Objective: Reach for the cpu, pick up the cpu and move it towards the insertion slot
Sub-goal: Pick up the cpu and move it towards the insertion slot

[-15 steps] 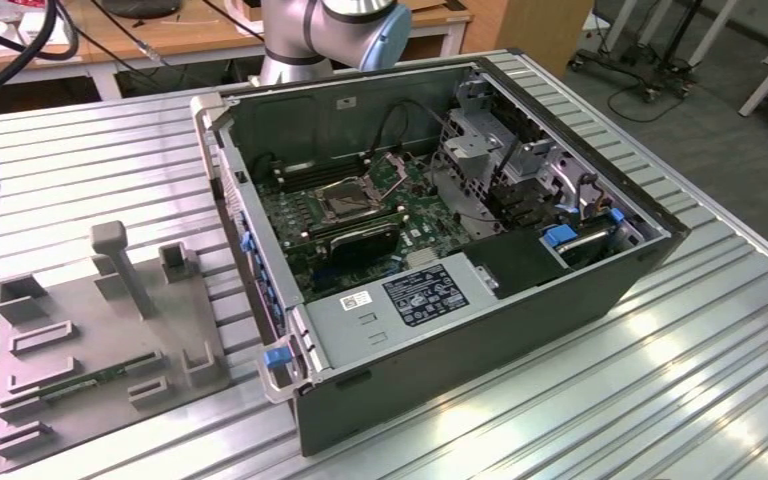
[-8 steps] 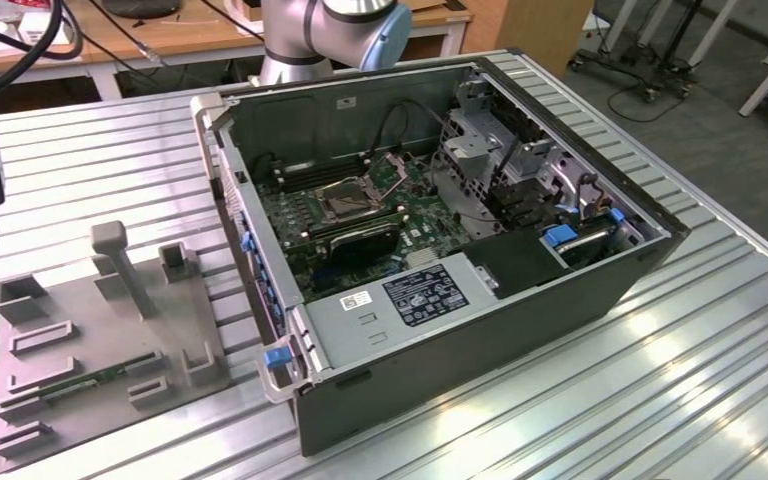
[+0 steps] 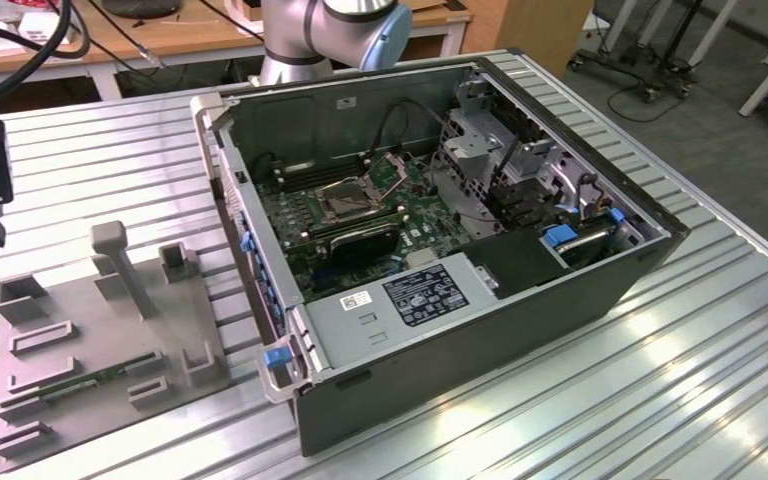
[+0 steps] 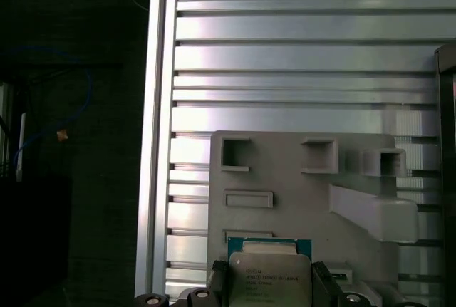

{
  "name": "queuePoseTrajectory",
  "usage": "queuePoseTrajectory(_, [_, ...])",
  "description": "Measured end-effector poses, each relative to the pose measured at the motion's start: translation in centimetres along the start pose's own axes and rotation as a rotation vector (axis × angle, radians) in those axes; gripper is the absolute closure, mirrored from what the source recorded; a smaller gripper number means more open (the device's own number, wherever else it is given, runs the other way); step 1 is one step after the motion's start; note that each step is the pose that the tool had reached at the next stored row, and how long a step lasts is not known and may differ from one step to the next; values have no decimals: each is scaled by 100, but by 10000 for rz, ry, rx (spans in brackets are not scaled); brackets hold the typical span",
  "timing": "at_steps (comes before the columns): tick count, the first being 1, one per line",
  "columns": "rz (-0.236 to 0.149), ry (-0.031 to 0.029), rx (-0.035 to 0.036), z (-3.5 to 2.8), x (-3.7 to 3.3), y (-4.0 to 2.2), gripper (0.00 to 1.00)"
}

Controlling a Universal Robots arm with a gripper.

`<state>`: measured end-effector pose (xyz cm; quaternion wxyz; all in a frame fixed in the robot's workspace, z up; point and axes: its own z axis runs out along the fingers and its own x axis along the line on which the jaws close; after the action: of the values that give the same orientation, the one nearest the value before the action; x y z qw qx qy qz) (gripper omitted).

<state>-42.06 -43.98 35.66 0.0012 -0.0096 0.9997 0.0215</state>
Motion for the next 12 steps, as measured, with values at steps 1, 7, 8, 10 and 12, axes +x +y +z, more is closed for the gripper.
queuePoseTrajectory(1, [0,1,0,0,0,0,46])
queuePoseTrajectory(7, [-1,1,0,-1,-7,0,46])
queuePoseTrajectory(8, [-2,2,1,-1,-11,0,46])
queuePoseTrajectory(10, [-1,1,0,0,-18,-1,46])
queuePoseTrajectory(12, [-1,0,0,0,-24,-1,46])
